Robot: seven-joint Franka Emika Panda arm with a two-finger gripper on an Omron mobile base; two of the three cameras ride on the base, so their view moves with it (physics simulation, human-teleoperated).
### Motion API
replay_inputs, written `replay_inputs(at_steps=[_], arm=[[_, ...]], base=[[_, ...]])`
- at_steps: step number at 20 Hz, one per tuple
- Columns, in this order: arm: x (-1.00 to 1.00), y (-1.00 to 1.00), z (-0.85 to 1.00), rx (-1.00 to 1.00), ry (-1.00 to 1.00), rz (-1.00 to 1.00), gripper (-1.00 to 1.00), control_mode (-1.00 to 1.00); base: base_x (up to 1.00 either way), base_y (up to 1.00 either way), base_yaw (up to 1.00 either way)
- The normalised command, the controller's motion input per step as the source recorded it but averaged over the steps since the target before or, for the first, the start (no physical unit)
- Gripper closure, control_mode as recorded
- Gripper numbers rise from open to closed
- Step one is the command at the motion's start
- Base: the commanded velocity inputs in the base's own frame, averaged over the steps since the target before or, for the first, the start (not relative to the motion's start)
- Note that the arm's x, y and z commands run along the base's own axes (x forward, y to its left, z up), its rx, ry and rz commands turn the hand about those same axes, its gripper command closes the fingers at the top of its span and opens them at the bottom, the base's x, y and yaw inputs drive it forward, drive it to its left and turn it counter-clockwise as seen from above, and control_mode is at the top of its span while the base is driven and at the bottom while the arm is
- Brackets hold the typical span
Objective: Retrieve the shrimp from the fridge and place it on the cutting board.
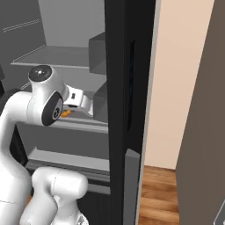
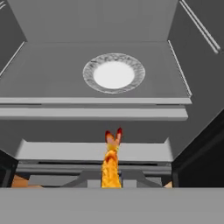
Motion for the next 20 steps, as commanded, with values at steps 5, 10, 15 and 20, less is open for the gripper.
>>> replay_inputs(at_steps=[5,10,15,20], arm=[[-0.04,0.05,0.00,0.00,0.00,0.00,1.00,1.00],[0.00,0.00,0.00,0.00,0.00,0.00,1.00,1.00],[0.00,0.00,0.00,0.00,0.00,0.00,1.00,1.00],[0.00,0.00,0.00,0.00,0.00,0.00,1.00,1.00]], base=[[-0.37,0.01,0.00],[-1.00,-0.01,0.09],[-1.00,-0.03,0.52],[-0.74,0.00,0.77]])
